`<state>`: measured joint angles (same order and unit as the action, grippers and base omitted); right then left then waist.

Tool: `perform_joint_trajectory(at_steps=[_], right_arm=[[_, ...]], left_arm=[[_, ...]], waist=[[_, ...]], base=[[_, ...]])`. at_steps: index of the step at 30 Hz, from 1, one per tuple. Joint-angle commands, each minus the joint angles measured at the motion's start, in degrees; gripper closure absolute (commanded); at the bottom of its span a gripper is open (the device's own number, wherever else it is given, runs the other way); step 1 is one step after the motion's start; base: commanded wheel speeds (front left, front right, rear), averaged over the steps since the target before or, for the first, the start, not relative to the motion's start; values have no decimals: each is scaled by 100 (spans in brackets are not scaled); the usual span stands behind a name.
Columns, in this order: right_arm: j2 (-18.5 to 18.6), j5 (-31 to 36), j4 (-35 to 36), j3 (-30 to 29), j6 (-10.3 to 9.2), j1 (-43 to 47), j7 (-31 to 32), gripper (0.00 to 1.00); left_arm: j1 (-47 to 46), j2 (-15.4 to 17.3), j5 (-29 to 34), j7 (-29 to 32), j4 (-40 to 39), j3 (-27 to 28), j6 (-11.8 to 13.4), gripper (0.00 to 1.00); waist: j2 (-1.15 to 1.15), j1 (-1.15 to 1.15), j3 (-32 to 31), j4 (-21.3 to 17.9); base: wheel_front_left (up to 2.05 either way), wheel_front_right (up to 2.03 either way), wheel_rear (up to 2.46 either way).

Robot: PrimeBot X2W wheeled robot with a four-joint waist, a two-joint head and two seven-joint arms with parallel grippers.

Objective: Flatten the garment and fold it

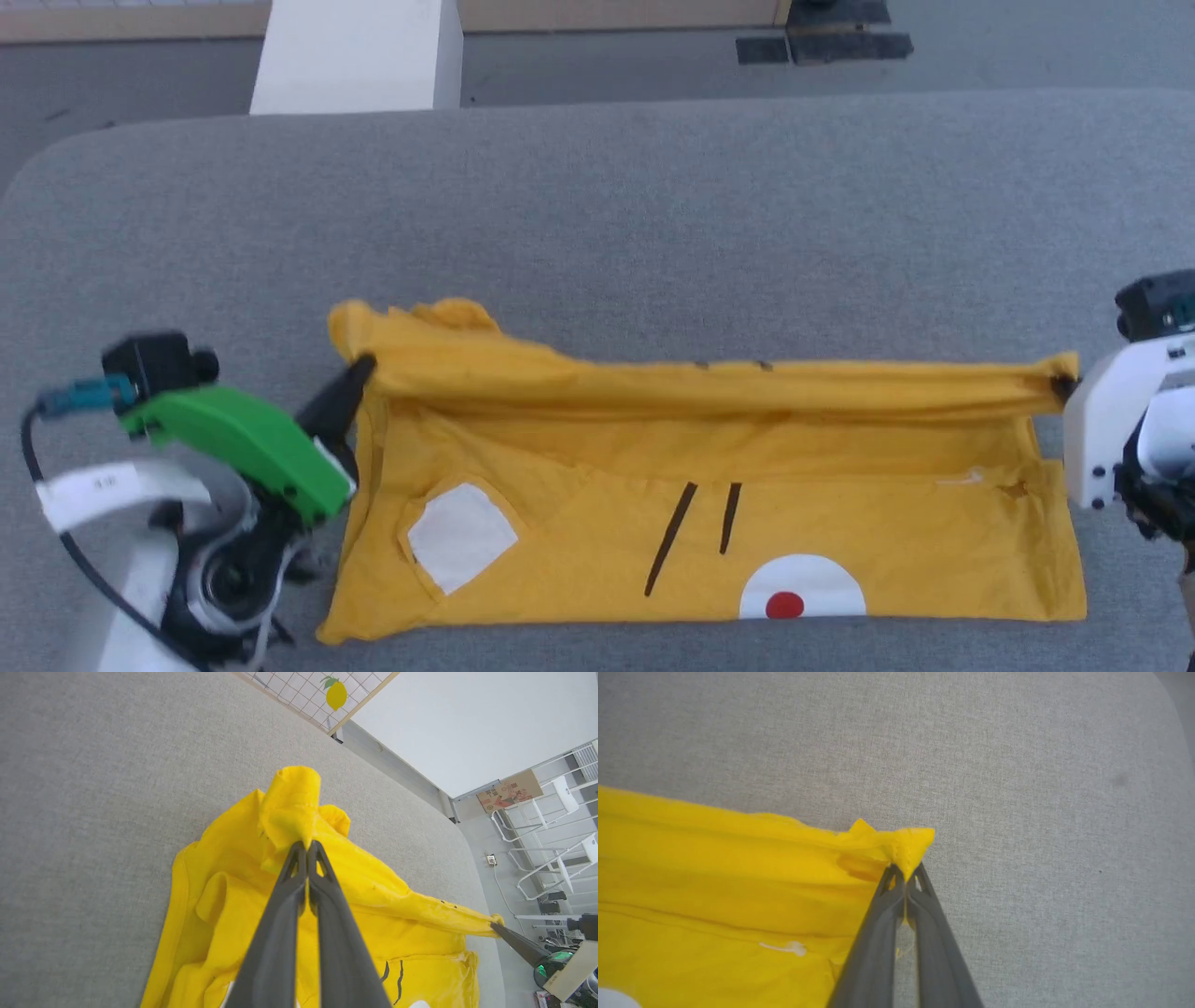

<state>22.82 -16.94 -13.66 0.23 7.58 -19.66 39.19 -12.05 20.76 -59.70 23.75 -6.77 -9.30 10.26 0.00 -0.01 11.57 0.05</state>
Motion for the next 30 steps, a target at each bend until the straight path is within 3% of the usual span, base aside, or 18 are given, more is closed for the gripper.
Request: perform_joint_trajectory(at_steps=[1,5,12,13,14,15,19,26,28,30], right_arm=[[-49,64,52,-49,-9,149,-37,100],[-162,120,61,-176,-9,468,-45,100],[-575,312,-340,-320,-9,1035,-102,100],[-623,304,-361,-343,-9,1046,-143,90],[-669,282,-371,-371,-9,1072,-162,0],[-687,262,-354,-398,-9,1096,-184,0],[-601,33,-102,-464,-9,1339,-49,0],[-247,-826,932,-963,-9,1761,944,0],[-103,-946,1145,-1090,-9,1700,1087,0],[-9,-1087,1184,-1166,-9,1578,1086,0]], left_arm=[[263,-53,-89,-70,-42,48,51,100],[803,-191,-213,-193,-26,92,96,100],[1315,-490,-530,-146,874,20,100,100],[1306,-492,-516,-167,963,19,96,100],[1294,-503,-513,-191,1052,24,89,61],[1280,-496,-492,-225,1113,40,100,0],[1278,-288,-277,-233,1261,31,236,0],[1310,228,124,-220,796,150,612,0],[1220,368,387,-453,559,203,664,0],[1045,463,786,-1006,308,259,563,0]], waist=[[0,1,-192,81],[0,1,-202,126],[0,1,-298,136],[0,1,-327,128],[0,1,-365,122],[0,1,-409,116],[0,1,-610,75],[0,1,-849,-8],[0,1,-842,-9],[0,1,-779,12]], base=[[0,0,0],[0,0,0],[0,0,0],[0,0,0],[0,0,0],[0,0,0],[0,0,0],[0,0,0],[0,0,0],[0,0,0]])
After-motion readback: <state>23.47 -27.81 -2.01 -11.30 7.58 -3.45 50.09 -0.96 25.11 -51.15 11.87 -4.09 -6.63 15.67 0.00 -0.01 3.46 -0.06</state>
